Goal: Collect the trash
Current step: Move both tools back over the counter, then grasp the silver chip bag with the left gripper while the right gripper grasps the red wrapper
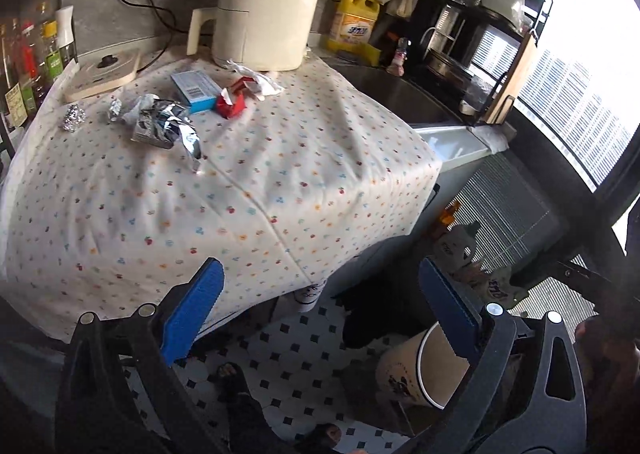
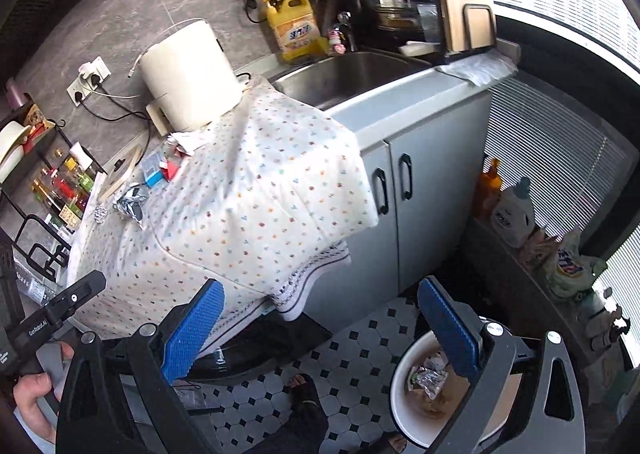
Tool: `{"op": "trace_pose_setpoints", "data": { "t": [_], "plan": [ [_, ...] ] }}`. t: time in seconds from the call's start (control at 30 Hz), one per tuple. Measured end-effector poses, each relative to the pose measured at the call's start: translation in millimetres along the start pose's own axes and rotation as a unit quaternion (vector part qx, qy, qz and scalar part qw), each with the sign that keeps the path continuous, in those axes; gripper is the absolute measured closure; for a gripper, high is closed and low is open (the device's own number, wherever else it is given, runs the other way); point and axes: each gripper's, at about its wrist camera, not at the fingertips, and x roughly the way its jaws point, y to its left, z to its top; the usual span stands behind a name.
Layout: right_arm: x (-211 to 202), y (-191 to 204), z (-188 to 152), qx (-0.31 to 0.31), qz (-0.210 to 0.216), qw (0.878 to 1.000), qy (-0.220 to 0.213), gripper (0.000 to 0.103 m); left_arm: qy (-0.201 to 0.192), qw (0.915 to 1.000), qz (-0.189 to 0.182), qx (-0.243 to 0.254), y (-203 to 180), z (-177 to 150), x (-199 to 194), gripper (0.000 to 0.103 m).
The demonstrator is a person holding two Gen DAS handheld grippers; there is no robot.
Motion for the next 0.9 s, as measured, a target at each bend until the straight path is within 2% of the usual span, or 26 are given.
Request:
{"op": "trace_pose_setpoints", "data": {
  "t": [0.2, 0.47, 0.67, 0.9],
  "plan": [
    [31.6, 55.7, 25.5, -0.033, 0.034, 0.999, 0.005, 0.008, -0.024, 0.9988, 0.028, -0.033, 41.6, 20.2, -13.1, 0.006],
    [69.2, 112.7, 47.4, -0.063, 0.056, 0.996, 0.016, 0.008, -0.033, 0.9957, 0.056, -0.066, 94.2, 42.5, -8.8, 0.006],
    [95.3, 148.5, 61.5, -0.08, 0.058, 0.995, 0.031, 0.008, -0.032, 0.9939, 0.058, -0.088, 132.8, 60.1, 12.1, 0.006],
    [123.4, 178.6, 75.8, -0.096, 0.037, 0.994, 0.035, 0.008, -0.023, 0.9942, 0.044, -0.096, 168.9, 84.1, 51.5, 0.006]
  ]
}}
